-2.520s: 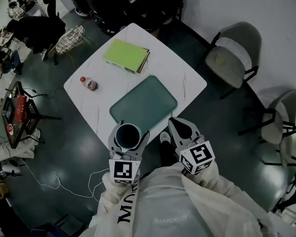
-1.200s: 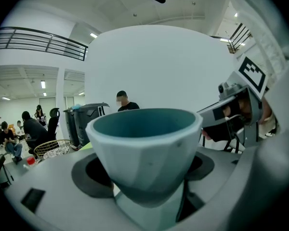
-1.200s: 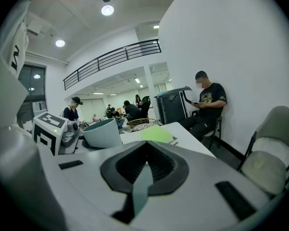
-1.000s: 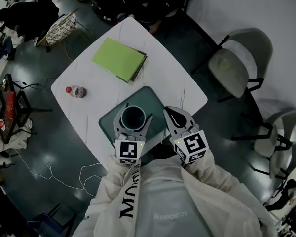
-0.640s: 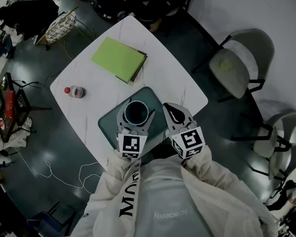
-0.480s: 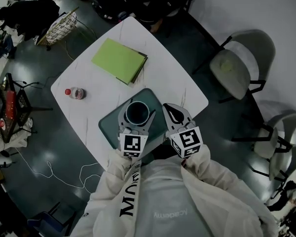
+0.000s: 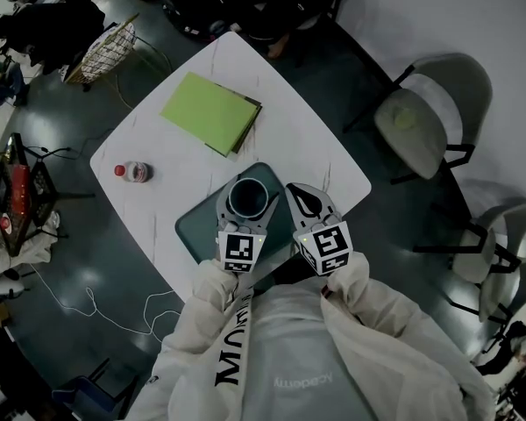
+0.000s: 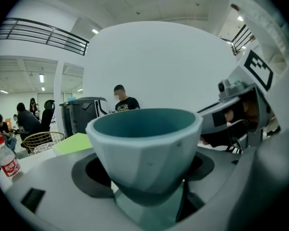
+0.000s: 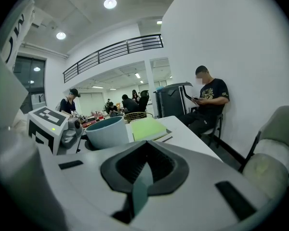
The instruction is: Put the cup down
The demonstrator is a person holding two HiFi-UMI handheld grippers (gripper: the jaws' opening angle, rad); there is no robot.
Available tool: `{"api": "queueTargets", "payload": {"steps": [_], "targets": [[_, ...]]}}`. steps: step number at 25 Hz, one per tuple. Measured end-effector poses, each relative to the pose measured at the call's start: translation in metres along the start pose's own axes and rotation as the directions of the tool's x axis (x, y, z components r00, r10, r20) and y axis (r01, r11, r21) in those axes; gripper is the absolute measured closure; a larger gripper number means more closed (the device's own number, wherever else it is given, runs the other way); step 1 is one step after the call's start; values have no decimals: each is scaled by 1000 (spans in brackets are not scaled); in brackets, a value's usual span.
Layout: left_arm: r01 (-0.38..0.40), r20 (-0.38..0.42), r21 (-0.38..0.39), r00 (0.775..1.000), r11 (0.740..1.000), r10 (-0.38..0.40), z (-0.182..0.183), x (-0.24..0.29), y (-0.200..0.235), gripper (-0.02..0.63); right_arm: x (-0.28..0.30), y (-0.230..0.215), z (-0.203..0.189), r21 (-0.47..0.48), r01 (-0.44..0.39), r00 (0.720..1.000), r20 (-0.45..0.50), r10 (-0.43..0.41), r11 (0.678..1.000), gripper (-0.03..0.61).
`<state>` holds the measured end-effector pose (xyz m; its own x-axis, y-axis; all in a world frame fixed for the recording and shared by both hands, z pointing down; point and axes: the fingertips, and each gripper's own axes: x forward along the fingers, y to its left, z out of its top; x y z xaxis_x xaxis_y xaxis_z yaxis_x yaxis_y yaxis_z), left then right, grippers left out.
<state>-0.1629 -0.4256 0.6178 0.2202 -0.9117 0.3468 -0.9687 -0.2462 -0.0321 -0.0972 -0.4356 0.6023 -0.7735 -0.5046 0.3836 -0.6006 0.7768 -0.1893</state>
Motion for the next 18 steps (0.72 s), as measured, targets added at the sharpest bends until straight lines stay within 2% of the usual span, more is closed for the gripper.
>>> {"api": "queueTargets", "payload": {"steps": [7, 18], "targets": [[-16, -12, 18, 1000, 1000, 16, -12, 16, 11, 216, 14, -4, -7, 36, -8, 1000, -3, 8, 999, 574], [34, -59, 16, 998, 999, -33, -36, 46, 7, 216, 22, -14, -17, 47, 10, 999, -31, -9, 999, 574]]}}
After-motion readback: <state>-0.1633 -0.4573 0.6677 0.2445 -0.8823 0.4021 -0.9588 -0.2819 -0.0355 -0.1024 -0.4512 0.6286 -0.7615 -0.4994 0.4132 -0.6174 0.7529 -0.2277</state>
